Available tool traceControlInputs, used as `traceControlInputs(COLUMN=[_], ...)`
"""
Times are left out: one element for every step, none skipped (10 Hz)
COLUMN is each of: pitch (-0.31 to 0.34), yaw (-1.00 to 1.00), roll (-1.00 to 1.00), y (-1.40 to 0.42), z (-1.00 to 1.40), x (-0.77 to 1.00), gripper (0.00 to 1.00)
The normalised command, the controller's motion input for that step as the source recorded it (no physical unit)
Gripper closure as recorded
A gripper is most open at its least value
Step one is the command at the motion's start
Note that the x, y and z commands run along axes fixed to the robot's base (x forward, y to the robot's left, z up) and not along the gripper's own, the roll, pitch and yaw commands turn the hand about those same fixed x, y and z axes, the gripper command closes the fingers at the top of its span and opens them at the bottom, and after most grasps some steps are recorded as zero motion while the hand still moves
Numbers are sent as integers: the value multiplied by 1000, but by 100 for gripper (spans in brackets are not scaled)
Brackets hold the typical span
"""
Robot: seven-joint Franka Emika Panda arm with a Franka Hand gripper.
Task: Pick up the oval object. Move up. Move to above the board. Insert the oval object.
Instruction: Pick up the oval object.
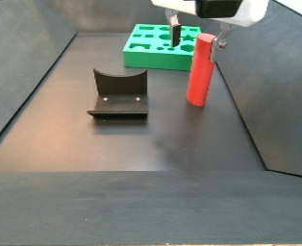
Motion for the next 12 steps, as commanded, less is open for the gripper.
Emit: traceControlInputs(pitch=[-50,-70,-80,-79,-60,-50,-84,-93,-54,-47,-47,-59], yaw=[-500,-480,-491,-329,-269,-289,-317,-254,-289,-277,-349,-83], roll=[27,30,51,53,14,9,36,26,0,0,0,40], y=[-94,-77,-157,-43,0,-40,-129,-151,-131,-103,-174,-186], z=[-46,-46,-109,-103,-23,0,0,-14,0,0,0,-109], x=[-63,-166,-83,-197,-217,-189,-229,-209,-100,-66,0,11], gripper=[0,0,0,0,0,0,0,0,0,0,0,0])
